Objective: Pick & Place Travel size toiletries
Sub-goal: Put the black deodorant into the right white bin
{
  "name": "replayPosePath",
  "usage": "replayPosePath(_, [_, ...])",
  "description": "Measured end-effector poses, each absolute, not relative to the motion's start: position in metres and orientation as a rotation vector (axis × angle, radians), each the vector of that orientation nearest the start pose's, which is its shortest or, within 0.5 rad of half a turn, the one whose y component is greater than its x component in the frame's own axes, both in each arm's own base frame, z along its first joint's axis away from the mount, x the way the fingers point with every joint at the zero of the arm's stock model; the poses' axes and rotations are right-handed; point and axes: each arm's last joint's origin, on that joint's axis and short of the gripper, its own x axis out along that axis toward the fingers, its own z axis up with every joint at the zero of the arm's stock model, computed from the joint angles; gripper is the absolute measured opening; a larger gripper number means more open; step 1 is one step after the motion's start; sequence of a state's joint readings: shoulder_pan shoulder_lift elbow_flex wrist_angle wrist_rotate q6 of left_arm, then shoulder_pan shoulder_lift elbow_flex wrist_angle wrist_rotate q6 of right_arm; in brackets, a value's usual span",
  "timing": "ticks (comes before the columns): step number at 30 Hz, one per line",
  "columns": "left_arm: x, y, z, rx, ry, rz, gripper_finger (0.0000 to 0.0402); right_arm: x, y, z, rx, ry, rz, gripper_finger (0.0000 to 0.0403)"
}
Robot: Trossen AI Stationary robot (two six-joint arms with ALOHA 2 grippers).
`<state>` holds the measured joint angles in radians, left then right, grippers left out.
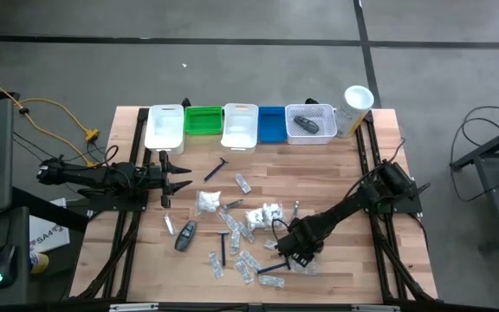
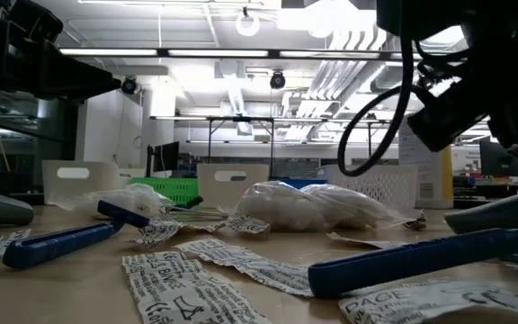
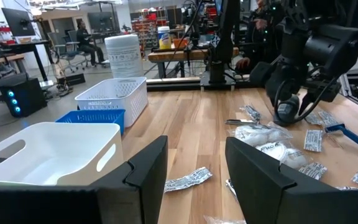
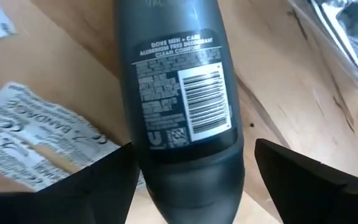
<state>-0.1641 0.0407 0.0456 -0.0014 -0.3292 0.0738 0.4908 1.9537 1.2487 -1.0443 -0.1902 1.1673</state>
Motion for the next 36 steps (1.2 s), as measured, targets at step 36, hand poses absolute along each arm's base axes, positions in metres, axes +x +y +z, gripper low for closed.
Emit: replayPosePath(36, [0.096, -0.006, 0.176, 0.073, 0.003, 0.165, 0.0162, 0.267, 0.077, 0.246, 0.503, 1.41, -0.582, 0.0198])
